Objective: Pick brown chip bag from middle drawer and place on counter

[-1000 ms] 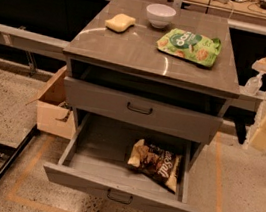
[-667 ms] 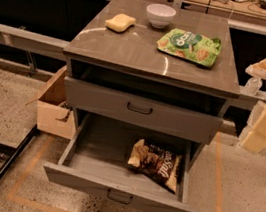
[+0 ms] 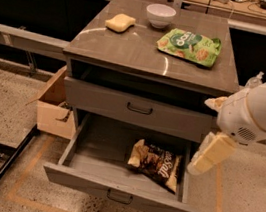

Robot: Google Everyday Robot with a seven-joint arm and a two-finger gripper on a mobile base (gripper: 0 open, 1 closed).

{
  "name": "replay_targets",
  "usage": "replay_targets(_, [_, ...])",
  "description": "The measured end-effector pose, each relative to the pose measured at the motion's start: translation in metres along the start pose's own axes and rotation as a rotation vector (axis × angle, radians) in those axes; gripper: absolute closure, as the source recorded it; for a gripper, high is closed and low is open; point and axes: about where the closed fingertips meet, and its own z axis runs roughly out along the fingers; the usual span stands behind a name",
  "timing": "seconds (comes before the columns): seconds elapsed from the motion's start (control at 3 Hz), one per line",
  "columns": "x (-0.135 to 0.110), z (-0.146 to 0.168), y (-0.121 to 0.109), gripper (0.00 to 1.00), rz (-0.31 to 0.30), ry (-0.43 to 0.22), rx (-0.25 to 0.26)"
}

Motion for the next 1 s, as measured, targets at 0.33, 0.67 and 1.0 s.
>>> replay_targets(0.33, [-0.002, 0.076, 0.004, 0.00, -0.059, -0.022, -0.007])
replay_targets(0.67, [-0.005, 0.148, -0.006, 0.00, -0.112, 0.014, 0.028])
replay_targets(1.0, [-0.012, 0.153, -0.031, 0.00, -0.150, 0.024, 0.126])
